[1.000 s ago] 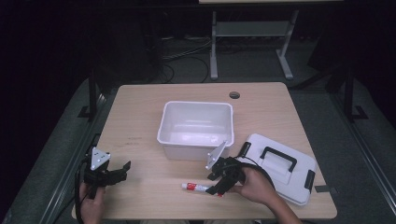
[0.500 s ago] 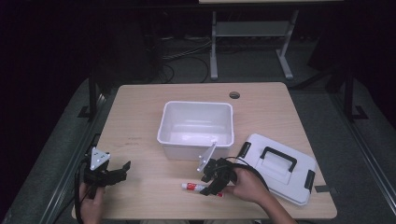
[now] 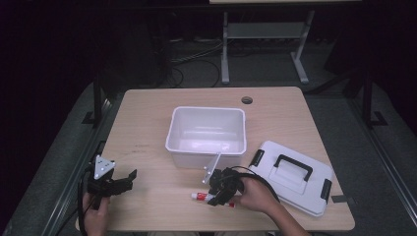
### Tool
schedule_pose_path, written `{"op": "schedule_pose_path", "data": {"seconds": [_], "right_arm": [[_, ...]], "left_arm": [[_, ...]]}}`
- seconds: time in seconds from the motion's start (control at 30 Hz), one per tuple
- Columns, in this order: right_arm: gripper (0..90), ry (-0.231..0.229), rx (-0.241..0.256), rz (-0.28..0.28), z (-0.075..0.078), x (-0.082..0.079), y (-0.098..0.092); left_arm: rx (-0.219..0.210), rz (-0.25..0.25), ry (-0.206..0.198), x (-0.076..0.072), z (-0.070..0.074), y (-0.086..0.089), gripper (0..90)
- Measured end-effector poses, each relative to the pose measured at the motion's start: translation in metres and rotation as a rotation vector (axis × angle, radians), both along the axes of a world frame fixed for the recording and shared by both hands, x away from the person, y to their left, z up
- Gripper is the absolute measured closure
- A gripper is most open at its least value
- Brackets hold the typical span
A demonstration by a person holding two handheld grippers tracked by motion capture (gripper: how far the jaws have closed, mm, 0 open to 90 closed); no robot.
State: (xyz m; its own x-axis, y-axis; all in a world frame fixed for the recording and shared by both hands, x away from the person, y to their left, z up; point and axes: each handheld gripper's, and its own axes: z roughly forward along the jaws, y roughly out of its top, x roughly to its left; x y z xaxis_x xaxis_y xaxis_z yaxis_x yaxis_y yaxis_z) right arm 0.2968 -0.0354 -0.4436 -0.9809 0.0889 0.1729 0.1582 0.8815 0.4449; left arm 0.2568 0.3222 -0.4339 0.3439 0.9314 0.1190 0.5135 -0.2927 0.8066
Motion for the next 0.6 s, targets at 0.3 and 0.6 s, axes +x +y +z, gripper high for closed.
{"op": "schedule_pose_path", "data": {"seconds": [0.3,0.6], "right_arm": [[67.6,-0.039,-0.017,0.026,-0.0016,-0.0019,0.0010],[70.4,-0.059,-0.024,0.035,-0.0010,-0.0028,0.0015]], "left_arm": [[0.000,-0.001,0.000,0.0001,0.0000,-0.0001,14.2],[-0.003,-0.001,0.000,0.0001,0.0002,0.0004,14.2]]}}
